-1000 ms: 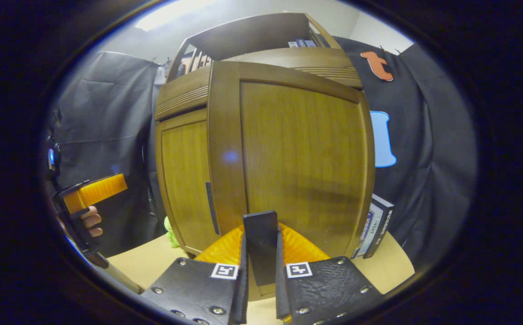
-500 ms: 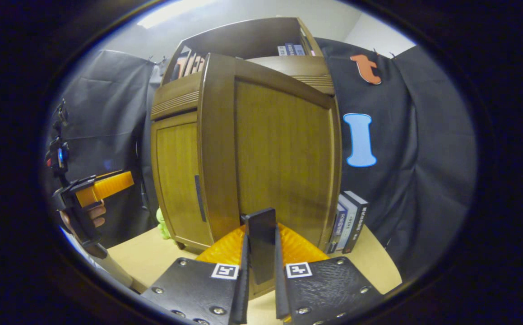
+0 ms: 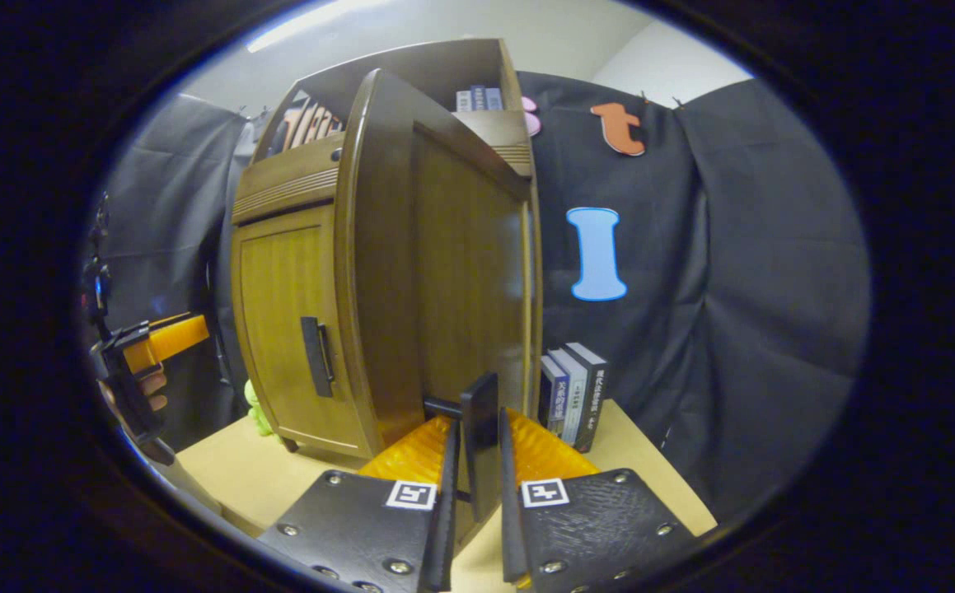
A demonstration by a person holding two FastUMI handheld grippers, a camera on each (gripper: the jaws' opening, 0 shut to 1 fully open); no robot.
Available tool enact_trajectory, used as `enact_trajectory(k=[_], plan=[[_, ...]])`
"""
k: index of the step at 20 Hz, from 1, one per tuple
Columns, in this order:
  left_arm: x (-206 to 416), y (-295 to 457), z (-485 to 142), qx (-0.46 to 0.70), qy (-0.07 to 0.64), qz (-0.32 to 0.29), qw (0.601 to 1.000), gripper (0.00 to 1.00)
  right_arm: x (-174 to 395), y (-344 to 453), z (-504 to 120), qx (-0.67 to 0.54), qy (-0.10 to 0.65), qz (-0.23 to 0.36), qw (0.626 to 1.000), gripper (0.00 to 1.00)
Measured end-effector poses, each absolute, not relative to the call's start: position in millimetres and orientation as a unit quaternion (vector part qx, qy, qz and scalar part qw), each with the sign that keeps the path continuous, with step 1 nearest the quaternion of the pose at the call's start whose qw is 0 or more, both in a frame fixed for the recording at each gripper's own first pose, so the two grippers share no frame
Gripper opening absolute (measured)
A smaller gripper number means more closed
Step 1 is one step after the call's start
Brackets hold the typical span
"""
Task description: Open the right door of the double-door shoe cabinet with the right hand, and open the left door with the left hand.
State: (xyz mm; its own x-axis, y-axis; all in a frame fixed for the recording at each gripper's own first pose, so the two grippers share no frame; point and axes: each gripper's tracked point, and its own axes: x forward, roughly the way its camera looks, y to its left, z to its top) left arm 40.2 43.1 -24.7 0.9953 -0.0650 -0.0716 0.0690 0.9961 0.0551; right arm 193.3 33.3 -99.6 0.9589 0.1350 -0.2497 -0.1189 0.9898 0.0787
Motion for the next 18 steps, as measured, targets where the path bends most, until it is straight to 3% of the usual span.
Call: enact_trajectory(k=[1, 2, 4, 16, 18], plan=[[39.9, 42.8, -25.5, 0.029, 0.036, -0.035, 0.998, 0.92, 204.1, 14.0, -105.5, 0.036, 0.129, 0.035, 0.990, 0.23], [39.6, 42.2, -25.7, 0.030, 0.037, -0.035, 0.998, 0.92, 203.9, -5.8, -105.2, 0.043, 0.125, 0.019, 0.991, 0.06], [40.0, 42.7, -26.5, 0.033, 0.038, -0.034, 0.998, 0.92, 201.5, -24.1, -103.6, 0.059, 0.115, 0.029, 0.991, 0.01], [47.2, 43.5, -39.0, 0.040, 0.061, -0.026, 0.997, 0.96, 214.1, -63.0, -107.8, 0.082, 0.094, 0.099, 0.987, 0.01], [50.4, 42.0, -42.0, 0.040, 0.065, -0.027, 0.997, 0.96, 213.1, -63.4, -104.5, 0.088, 0.092, 0.106, 0.986, 0.17]])
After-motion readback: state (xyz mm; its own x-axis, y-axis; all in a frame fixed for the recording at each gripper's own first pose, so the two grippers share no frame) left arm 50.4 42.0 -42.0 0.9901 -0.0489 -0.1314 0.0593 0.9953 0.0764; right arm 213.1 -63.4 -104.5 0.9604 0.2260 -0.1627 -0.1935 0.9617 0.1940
